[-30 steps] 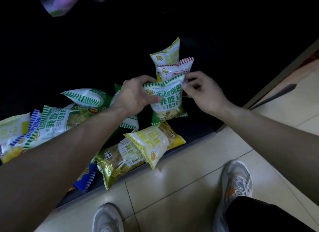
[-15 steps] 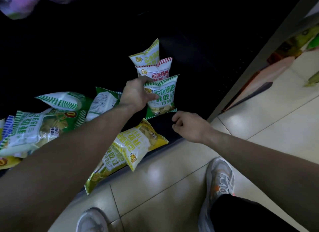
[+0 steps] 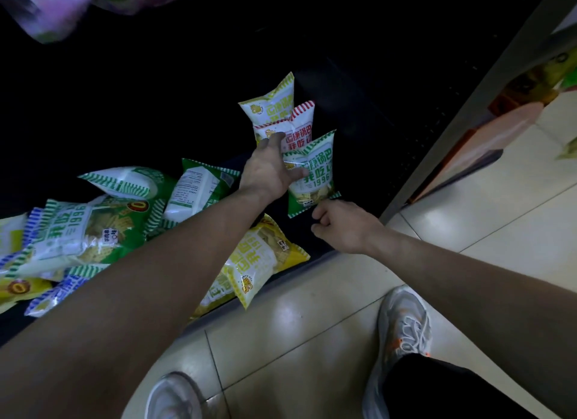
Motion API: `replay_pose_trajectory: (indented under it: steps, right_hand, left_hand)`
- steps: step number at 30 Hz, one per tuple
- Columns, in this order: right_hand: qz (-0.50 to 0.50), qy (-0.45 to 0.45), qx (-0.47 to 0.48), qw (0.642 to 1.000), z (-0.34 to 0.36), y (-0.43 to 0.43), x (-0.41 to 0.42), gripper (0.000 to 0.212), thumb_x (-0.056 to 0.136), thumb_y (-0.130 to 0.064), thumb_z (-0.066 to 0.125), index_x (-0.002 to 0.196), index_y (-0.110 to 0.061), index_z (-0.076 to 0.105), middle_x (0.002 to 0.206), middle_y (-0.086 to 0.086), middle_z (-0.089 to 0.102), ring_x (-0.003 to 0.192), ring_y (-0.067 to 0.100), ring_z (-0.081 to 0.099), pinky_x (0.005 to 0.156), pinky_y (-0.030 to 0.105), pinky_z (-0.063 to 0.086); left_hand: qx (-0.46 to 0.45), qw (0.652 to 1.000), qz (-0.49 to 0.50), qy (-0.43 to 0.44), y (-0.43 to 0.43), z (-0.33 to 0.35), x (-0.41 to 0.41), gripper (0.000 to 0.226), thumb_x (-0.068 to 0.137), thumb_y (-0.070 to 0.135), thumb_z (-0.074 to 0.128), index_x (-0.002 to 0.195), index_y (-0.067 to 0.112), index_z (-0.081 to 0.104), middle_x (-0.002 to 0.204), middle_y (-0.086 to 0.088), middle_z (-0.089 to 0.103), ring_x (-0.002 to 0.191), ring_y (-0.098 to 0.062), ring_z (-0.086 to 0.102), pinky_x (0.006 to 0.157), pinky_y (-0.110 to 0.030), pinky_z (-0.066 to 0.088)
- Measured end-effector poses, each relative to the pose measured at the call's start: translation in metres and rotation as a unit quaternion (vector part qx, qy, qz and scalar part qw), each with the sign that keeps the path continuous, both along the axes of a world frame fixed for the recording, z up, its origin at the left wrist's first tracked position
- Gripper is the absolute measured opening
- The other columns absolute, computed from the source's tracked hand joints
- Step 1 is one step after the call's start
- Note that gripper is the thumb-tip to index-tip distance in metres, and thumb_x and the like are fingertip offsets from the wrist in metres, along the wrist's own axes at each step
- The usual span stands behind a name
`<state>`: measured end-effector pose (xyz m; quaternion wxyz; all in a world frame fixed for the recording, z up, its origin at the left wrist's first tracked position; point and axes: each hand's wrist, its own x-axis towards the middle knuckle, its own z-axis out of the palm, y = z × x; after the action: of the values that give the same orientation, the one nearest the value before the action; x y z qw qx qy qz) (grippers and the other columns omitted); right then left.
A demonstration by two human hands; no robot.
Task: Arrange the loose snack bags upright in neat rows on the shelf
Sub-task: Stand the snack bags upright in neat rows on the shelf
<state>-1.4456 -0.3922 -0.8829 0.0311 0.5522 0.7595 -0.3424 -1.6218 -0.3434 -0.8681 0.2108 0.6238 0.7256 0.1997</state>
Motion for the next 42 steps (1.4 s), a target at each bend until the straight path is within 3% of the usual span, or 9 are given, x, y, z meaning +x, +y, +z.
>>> replay_pose_trajectory:
  steps: [5, 11, 18, 23, 27, 29, 33, 38, 42]
  right_hand:
    - [0.082, -0.066, 0.03, 0.994, 0.039, -0.003, -0.007, 0.04, 0.092, -0.044, 0.056, 0.124, -0.019, 0.057, 0.125, 0.005, 0.055, 0.115, 0.024, 0.054, 0.093, 0.037, 0.049]
    - [0.119, -0.116, 0.092, 0.982, 0.118, -0.029, -0.017, 0.039, 0.09, -0.042, 0.056, 0.121, -0.018, 0.061, 0.121, 0.008, 0.056, 0.109, 0.028, 0.057, 0.089, 0.04, 0.052]
    - [0.191, -0.171, 0.066, 0.964, 0.141, -0.085, -0.025, 0.046, 0.094, -0.044, 0.052, 0.132, -0.019, 0.054, 0.127, 0.008, 0.055, 0.114, 0.029, 0.055, 0.091, 0.041, 0.05]
    - [0.226, -0.183, 0.013, 0.957, 0.104, -0.093, -0.059, 0.047, 0.101, -0.045, 0.043, 0.134, -0.013, 0.052, 0.129, 0.012, 0.059, 0.111, 0.029, 0.058, 0.091, 0.038, 0.05]
    - [0.144, -0.136, -0.008, 0.98, 0.049, -0.091, -0.09, 0.064, 0.101, -0.051, 0.04, 0.153, -0.017, 0.029, 0.151, 0.015, 0.037, 0.13, 0.035, 0.045, 0.101, 0.044, 0.043]
    - [0.133, -0.123, 0.004, 0.983, 0.021, -0.09, -0.1, 0.065, 0.1, -0.048, 0.046, 0.155, -0.021, 0.025, 0.159, 0.011, 0.025, 0.134, 0.037, 0.04, 0.105, 0.047, 0.041]
    - [0.114, -0.073, 0.041, 0.99, -0.001, -0.075, -0.103, 0.072, 0.082, -0.048, 0.074, 0.141, -0.028, 0.039, 0.139, 0.005, 0.038, 0.122, 0.032, 0.047, 0.097, 0.045, 0.045]
    - [0.237, -0.136, 0.101, 0.956, -0.002, -0.055, -0.11, 0.111, 0.067, -0.061, 0.079, 0.155, -0.037, 0.015, 0.158, -0.002, 0.019, 0.14, 0.028, 0.024, 0.109, 0.048, 0.037]
    - [0.317, -0.143, 0.096, 0.933, -0.013, -0.047, -0.128, 0.119, 0.069, -0.055, 0.081, 0.159, -0.032, 0.007, 0.165, -0.007, 0.016, 0.148, 0.023, 0.014, 0.118, 0.046, 0.024]
  left_hand:
    - [0.01, 0.996, -0.026, 0.083, -0.033, 0.055, -0.036, 0.081, 0.078, 0.056, 0.072, 0.146, 0.023, 0.04, 0.142, -0.004, 0.047, 0.129, -0.024, 0.046, 0.101, -0.035, 0.041]
    - [-0.105, 0.967, -0.089, 0.216, -0.125, 0.126, -0.09, 0.08, 0.085, 0.058, 0.063, 0.149, 0.02, 0.035, 0.148, -0.009, 0.044, 0.133, -0.027, 0.043, 0.105, -0.036, 0.04]
    - [-0.172, 0.94, -0.103, 0.276, -0.222, 0.169, -0.117, 0.073, 0.087, 0.06, 0.058, 0.148, 0.028, 0.034, 0.151, -0.003, 0.039, 0.133, -0.026, 0.044, 0.101, -0.04, 0.042]
    - [-0.214, 0.946, -0.095, 0.223, -0.24, 0.145, -0.134, 0.079, 0.089, 0.057, 0.059, 0.153, 0.025, 0.025, 0.156, -0.008, 0.032, 0.138, -0.027, 0.038, 0.108, -0.039, 0.038]
    - [-0.221, 0.952, -0.094, 0.189, -0.22, 0.13, -0.156, 0.082, 0.089, 0.057, 0.059, 0.154, 0.024, 0.022, 0.159, -0.007, 0.026, 0.14, -0.026, 0.034, 0.11, -0.038, 0.035]
    - [-0.21, 0.959, -0.085, 0.168, -0.211, 0.122, -0.167, 0.079, 0.089, 0.055, 0.059, 0.153, 0.025, 0.023, 0.158, -0.007, 0.029, 0.14, -0.025, 0.034, 0.109, -0.037, 0.035]
    - [-0.23, 0.96, -0.082, 0.134, -0.204, 0.111, -0.179, 0.08, 0.089, 0.055, 0.06, 0.154, 0.025, 0.023, 0.158, -0.006, 0.029, 0.141, -0.025, 0.032, 0.108, -0.033, 0.033]
    - [-0.253, 0.958, -0.102, 0.092, -0.204, 0.099, -0.17, 0.081, 0.089, 0.056, 0.059, 0.153, 0.024, 0.023, 0.158, -0.005, 0.029, 0.141, -0.023, 0.033, 0.112, -0.036, 0.033]
    - [-0.273, 0.953, -0.103, 0.078, -0.211, 0.091, -0.17, 0.08, 0.089, 0.057, 0.058, 0.154, 0.026, 0.022, 0.159, -0.003, 0.026, 0.14, -0.022, 0.033, 0.108, -0.031, 0.032]
